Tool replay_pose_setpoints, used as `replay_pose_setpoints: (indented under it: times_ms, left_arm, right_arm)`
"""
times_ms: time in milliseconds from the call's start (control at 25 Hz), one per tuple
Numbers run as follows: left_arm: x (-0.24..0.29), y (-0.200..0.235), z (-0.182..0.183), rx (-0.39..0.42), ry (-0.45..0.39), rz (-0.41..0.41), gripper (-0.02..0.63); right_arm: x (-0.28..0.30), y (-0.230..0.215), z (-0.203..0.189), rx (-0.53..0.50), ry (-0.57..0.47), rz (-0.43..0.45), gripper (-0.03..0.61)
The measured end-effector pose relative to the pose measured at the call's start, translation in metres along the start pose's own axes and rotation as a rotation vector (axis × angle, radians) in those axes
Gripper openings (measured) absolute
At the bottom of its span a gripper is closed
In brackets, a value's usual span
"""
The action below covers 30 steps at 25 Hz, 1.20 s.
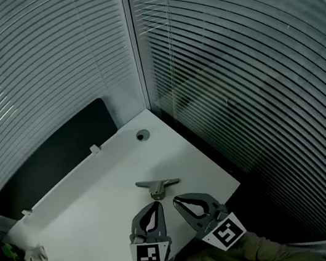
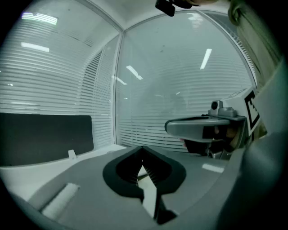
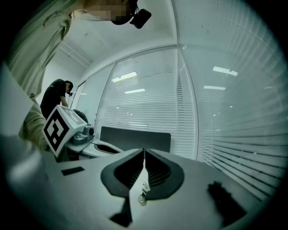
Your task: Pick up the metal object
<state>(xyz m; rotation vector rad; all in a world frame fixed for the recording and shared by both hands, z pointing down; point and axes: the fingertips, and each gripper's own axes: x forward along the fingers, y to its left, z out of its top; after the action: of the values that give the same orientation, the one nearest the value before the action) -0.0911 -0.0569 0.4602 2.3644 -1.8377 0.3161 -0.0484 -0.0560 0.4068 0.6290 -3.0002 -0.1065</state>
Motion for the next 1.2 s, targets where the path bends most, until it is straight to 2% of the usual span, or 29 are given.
replay_pose_setpoints:
  times_ms: [280, 480, 680, 880, 1200]
  left_arm:
    - [0.042, 0.03, -0.06, -0.096, 0.22, 0.054, 0.076]
    - [0.067, 0.035, -0.098, -0.162, 0.381, 0.042, 0.2]
    - [0.09, 0.039, -0.129, -0.188, 0.507, 0.05, 0.266]
    - [0.107, 0.038, -0.148, -0.202, 0.582, 0.049, 0.309]
    - [0.119, 0.043, -0.15, -0.077, 0.598, 0.142, 0.326]
  right_arm:
    - [0.013, -0.012, -0.009, 0.005, 0.007, -0.003, 0.005]
    - [0.017, -0.015, -0.012, 0.0, 0.014, -0.008, 0.005]
    - [0.021, -0.019, -0.02, 0.0, 0.032, -0.006, 0.005]
    - [0.021, -0.024, -0.02, 0.012, 0.043, -0.02, 0.005]
    - [0.016, -0.024, -0.024, 0.026, 0.05, -0.04, 0.005]
